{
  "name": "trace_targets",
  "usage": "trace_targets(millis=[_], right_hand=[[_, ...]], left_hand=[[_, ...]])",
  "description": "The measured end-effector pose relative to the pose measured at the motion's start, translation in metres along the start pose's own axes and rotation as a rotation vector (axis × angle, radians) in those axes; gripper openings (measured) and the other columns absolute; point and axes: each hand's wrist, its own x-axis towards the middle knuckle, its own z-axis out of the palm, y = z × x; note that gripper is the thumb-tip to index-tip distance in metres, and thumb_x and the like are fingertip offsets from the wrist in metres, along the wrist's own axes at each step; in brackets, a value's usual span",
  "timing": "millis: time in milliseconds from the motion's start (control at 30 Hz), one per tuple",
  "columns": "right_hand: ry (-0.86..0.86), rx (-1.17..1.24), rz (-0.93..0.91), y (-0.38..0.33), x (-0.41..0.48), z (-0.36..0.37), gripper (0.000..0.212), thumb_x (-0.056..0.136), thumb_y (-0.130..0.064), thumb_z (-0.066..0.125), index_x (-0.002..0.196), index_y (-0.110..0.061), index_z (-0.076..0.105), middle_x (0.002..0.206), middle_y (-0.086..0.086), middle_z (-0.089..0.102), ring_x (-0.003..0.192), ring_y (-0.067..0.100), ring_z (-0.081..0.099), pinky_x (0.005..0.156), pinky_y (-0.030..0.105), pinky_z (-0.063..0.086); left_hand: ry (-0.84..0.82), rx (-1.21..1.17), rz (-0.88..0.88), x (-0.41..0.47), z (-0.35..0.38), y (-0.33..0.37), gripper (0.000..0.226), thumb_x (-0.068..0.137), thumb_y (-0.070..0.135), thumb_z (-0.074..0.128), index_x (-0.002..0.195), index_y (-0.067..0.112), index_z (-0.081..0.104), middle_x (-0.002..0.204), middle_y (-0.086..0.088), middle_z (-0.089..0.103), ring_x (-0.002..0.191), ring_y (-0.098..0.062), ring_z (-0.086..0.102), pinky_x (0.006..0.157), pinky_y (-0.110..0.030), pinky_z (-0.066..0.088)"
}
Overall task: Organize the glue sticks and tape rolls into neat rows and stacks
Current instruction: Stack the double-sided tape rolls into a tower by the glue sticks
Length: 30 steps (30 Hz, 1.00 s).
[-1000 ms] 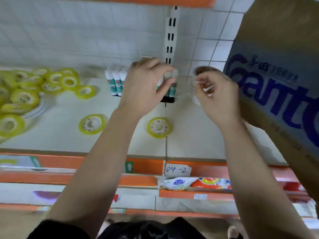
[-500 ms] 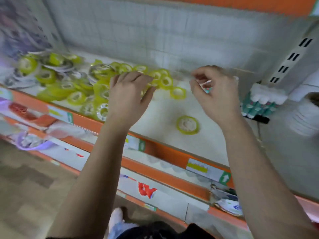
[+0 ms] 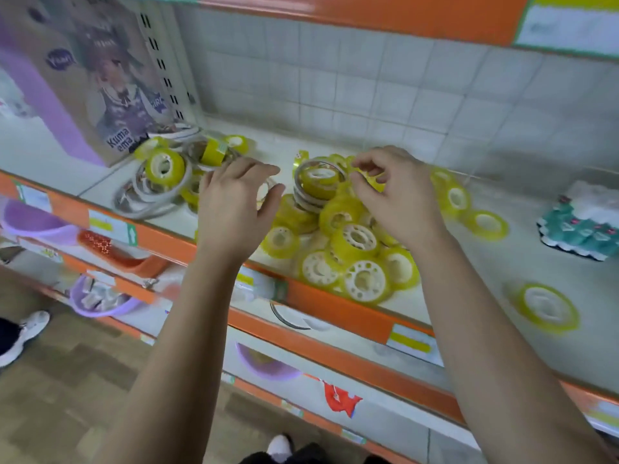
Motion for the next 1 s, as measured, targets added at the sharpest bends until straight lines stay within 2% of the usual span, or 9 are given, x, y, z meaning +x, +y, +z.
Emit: trace_targets(millis=[133,267,367,467,567,667,833,1000], right_hand=[[-0.059,-0.085,-0.003,-0.011,0.02,0.027,0.014,0.084,-0.022,0.064,0.091,-0.014,0.072,0.084,-0.006,0.064,0.082,0.014,0.061,0.077,0.031,0.05],[-0.131,-0.157,0.004,-0.017,0.033,0.048,0.01,0.084,-0.018,0.066,0.086,-0.012,0.073,0.082,-0.002,0.064,0.081,0.015,0.059,0.075,0.022,0.042],[-0.198,-0.202,0.054,-0.018,0.036,0.056,0.006,0.083,-0.018,0.068,0.084,-0.016,0.073,0.083,-0.004,0.059,0.079,0.012,0.056,0.075,0.027,0.044],[-0.273,-0.25,0.067,-0.017,0.034,0.062,0.008,0.082,-0.022,0.069,0.077,-0.016,0.073,0.082,0.002,0.059,0.08,0.019,0.059,0.074,0.034,0.045],[-0.325,-0.289,0.087,-0.017,0.031,0.067,0.014,0.082,-0.03,0.073,0.075,-0.018,0.071,0.084,0.001,0.052,0.084,0.019,0.052,0.07,0.03,0.038],[-0.32,-0.32,0.103,-0.016,0.029,0.069,0.015,0.082,-0.034,0.074,0.076,-0.02,0.07,0.086,-0.002,0.048,0.09,0.02,0.05,0.071,0.028,0.036],[-0.327,-0.359,0.143,-0.018,0.03,0.071,0.016,0.078,-0.036,0.078,0.076,-0.024,0.067,0.09,-0.003,0.047,0.099,0.023,0.051,0.077,0.032,0.04],[-0.333,-0.376,0.171,-0.021,0.03,0.073,0.018,0.08,-0.035,0.077,0.084,-0.018,0.073,0.094,0.0,0.048,0.105,0.025,0.05,0.086,0.038,0.044]], left_hand=[[-0.049,-0.04,0.01,0.012,0.004,-0.034,0.027,0.09,0.031,0.058,0.108,0.016,0.071,0.108,-0.005,0.068,0.1,-0.033,0.062,0.087,-0.046,0.046],[-0.074,-0.077,0.018,0.018,0.01,-0.051,0.026,0.089,0.03,0.06,0.108,0.016,0.071,0.109,-0.006,0.067,0.1,-0.033,0.061,0.087,-0.045,0.043],[-0.093,-0.12,0.033,0.02,0.013,-0.059,0.027,0.09,0.031,0.058,0.107,0.016,0.071,0.108,-0.005,0.067,0.1,-0.032,0.061,0.087,-0.046,0.046],[-0.104,-0.147,0.052,0.021,0.015,-0.064,0.026,0.09,0.031,0.058,0.107,0.017,0.071,0.107,-0.004,0.067,0.1,-0.031,0.062,0.086,-0.047,0.047],[-0.1,-0.172,0.064,0.021,0.016,-0.067,0.024,0.091,0.03,0.058,0.106,0.016,0.071,0.108,-0.004,0.067,0.101,-0.03,0.061,0.087,-0.047,0.047],[-0.096,-0.197,0.077,0.021,0.016,-0.067,0.023,0.091,0.029,0.059,0.106,0.016,0.071,0.106,-0.004,0.067,0.1,-0.029,0.062,0.085,-0.049,0.048],[-0.082,-0.224,0.103,0.019,0.018,-0.064,0.02,0.09,0.025,0.06,0.102,0.014,0.072,0.101,-0.004,0.068,0.097,-0.029,0.063,0.081,-0.05,0.05],[-0.076,-0.229,0.097,0.018,0.016,-0.06,0.019,0.09,0.024,0.06,0.102,0.014,0.072,0.101,-0.002,0.068,0.097,-0.028,0.062,0.082,-0.05,0.049]])
